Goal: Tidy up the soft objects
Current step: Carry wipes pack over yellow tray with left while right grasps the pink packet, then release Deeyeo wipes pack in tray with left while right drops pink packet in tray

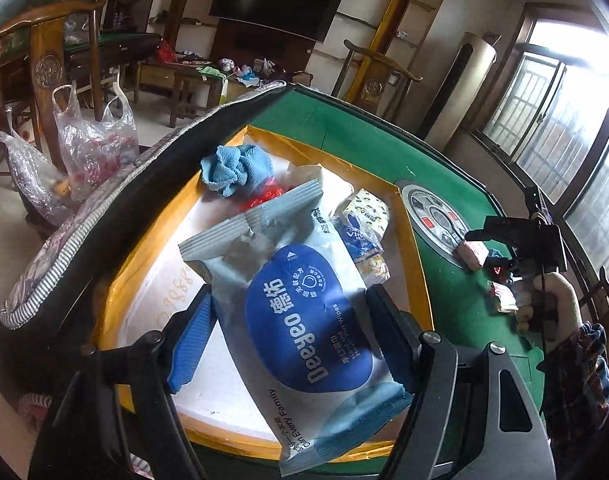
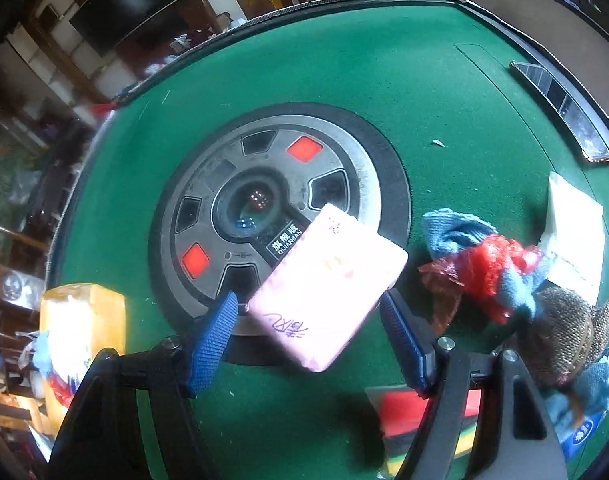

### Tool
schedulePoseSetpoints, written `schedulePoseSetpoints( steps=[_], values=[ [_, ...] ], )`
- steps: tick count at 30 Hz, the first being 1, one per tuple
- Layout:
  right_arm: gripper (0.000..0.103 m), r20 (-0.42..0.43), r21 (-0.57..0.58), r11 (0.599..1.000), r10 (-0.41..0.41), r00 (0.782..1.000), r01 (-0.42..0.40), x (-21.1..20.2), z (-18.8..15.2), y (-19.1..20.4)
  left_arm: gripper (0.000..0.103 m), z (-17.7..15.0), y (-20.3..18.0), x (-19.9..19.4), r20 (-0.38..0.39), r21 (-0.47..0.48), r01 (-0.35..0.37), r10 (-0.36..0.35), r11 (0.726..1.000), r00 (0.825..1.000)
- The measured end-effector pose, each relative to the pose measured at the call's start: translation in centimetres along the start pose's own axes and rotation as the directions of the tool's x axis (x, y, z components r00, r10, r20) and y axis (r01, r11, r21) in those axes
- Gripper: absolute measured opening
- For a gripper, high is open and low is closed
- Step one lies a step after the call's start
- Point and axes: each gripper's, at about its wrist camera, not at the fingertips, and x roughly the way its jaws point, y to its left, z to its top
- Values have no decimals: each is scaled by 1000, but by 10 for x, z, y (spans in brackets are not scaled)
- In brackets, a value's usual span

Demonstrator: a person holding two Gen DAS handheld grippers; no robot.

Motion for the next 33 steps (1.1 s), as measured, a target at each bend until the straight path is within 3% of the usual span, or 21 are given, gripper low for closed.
schedulePoseSetpoints(
  steps=[6,9,18,23,27,30,33],
  values=[
    [69,2,7,998,-67,998,67,11,5,5,75,0,14,3,-30,5,-46,46,999,998],
    [56,12,-34,995,-98,995,98,8,3,8,75,4,18,8,-67,31,-76,78,997,995],
    [53,52,-135,990,57,997,-50,-53,-36,0,75,24,18,37,-178,147,-154,180,977,967],
    [54,49,-224,962,171,984,-156,-86,-61,25,75,38,14,68,-241,187,-197,239,962,941],
    [54,25,-315,921,249,968,-229,-93,-76,68,77,48,12,94,-277,199,-214,264,956,924],
    [54,-22,-381,882,292,956,-278,-92,-91,98,77,56,14,95,-283,163,-202,242,966,928],
    [54,-73,-441,841,315,946,-314,-84,-110,130,77,65,14,71,-222,133,-171,197,976,955]
  ],
)
